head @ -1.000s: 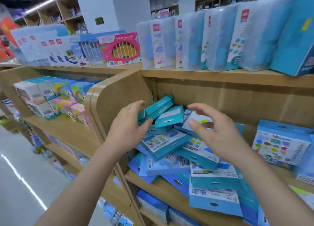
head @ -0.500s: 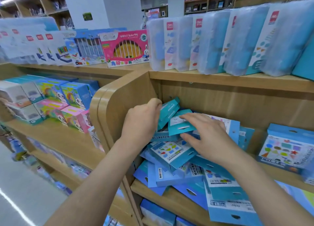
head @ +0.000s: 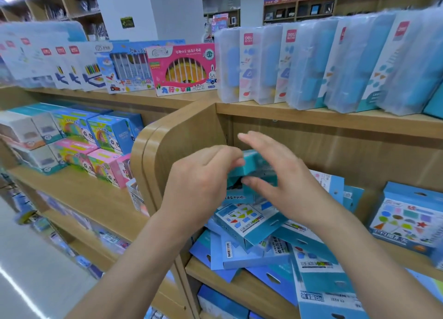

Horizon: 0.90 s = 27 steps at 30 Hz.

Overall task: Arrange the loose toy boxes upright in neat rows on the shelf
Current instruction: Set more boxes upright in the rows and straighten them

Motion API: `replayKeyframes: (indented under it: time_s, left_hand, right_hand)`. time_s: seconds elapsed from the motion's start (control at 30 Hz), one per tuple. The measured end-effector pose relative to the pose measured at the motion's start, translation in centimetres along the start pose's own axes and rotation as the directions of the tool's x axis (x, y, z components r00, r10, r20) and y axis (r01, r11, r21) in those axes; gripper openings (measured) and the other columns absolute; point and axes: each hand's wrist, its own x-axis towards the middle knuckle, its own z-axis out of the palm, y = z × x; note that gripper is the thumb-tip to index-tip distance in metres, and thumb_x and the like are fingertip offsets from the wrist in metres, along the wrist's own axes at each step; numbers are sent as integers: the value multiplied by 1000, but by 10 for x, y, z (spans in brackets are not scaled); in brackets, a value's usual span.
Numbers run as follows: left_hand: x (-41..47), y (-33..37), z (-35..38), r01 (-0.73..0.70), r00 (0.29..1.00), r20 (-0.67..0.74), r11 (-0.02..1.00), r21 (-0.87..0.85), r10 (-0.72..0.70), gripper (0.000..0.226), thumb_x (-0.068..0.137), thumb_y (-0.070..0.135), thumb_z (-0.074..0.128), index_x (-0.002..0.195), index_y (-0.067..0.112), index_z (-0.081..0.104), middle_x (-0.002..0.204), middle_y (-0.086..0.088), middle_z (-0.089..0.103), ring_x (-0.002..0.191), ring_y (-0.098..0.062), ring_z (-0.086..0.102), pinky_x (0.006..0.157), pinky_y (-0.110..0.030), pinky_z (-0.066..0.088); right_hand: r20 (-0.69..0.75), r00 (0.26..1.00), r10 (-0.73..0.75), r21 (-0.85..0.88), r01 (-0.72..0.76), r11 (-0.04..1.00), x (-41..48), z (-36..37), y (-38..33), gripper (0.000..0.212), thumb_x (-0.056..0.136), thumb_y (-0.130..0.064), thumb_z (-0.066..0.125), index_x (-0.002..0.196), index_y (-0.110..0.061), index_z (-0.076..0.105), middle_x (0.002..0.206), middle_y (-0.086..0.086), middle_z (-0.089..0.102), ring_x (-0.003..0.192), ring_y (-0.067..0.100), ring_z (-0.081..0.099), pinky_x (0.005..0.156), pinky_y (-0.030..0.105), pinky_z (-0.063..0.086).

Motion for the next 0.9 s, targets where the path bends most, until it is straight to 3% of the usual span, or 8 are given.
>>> replayKeyframes:
  time_s: [0.1, 0.17, 0.3, 0.4, 0.5, 0.63, 0.77, 0.9]
  left_hand:
    - [12, 17, -17, -56, 997, -51, 990, -129, 50, 24, 96, 14, 48, 92, 4, 70, 86, -2, 69, 79, -14, 63, 68, -25, 51]
    - [16, 22, -21, -4, 996, -93, 984, -180, -13, 18, 91, 19, 58, 99, 6, 68, 95, -1, 68, 90, -14, 61, 80, -24, 49]
    - [5, 12, -15, 315, 949, 59, 906, -282, -311, 53, 83, 28, 69, 130, 20, 47, 126, 7, 54, 119, -8, 49, 101, -28, 41]
    - [-17, -11, 6, 461, 817, 372, 886, 36, -440, 60, 84, 29, 67, 137, 25, 40, 135, 10, 47, 125, -8, 42, 105, -30, 38]
    - [-40, -24, 32, 439, 665, 567, 869, 229, -485, 46, 91, 30, 56, 134, 23, 41, 125, 2, 56, 109, -16, 52, 84, -27, 44]
    - [-43, -29, 48, 391, 735, 430, 846, 362, -524, 15, 98, 25, 42, 104, 18, 54, 86, -6, 68, 76, -28, 65, 62, -38, 51]
    - [-26, -10, 38, 424, 878, 125, 873, 240, -461, 25, 97, 26, 46, 76, 20, 33, 58, -2, 55, 49, -30, 53, 45, -28, 26]
    - [-6, -6, 5, 540, 824, -199, 842, -6, -530, 31, 99, 27, 43, 70, 18, 35, 52, 13, 33, 52, -7, 42, 46, -21, 25]
  right_hand:
    - [-159, 976, -151, 9, 154, 988, -1, -1, -8, 48, 80, -13, 70, 121, -34, 56, 119, -23, 56, 121, -9, 44, 103, 27, 35]
    - [-218, 966, -137, 104, 163, 981, -6, -11, -14, 32, 82, -16, 66, 111, -30, 62, 99, -24, 63, 99, -11, 54, 85, 12, 42]
    - [-346, 938, -21, 217, 101, 971, -14, -40, -20, 21, 84, -30, 65, 102, -39, 58, 98, -20, 64, 85, 1, 60, 67, 21, 50]
    - [-409, 910, 63, 249, 45, 967, -22, -55, -17, 22, 80, -30, 68, 97, -40, 57, 99, -23, 63, 83, -6, 58, 67, 9, 46]
    - [-462, 876, 140, 273, -10, 962, -35, -64, -11, 22, 77, -32, 72, 95, -37, 60, 94, -28, 65, 84, -6, 61, 71, 8, 47]
    - [-495, 831, 253, 387, -50, 921, -53, -66, -8, 29, 71, -28, 70, 95, -39, 58, 90, -32, 67, 84, -7, 64, 67, 8, 49]
    - [-335, 812, 478, 720, -107, 686, -64, -57, 5, 25, 68, -29, 70, 93, -30, 69, 86, -14, 74, 71, 5, 70, 57, 23, 56]
    - [-237, 782, 577, 821, -156, 549, -74, -44, 9, 35, 61, -41, 66, 93, -27, 68, 85, -7, 75, 66, 11, 70, 51, 26, 55]
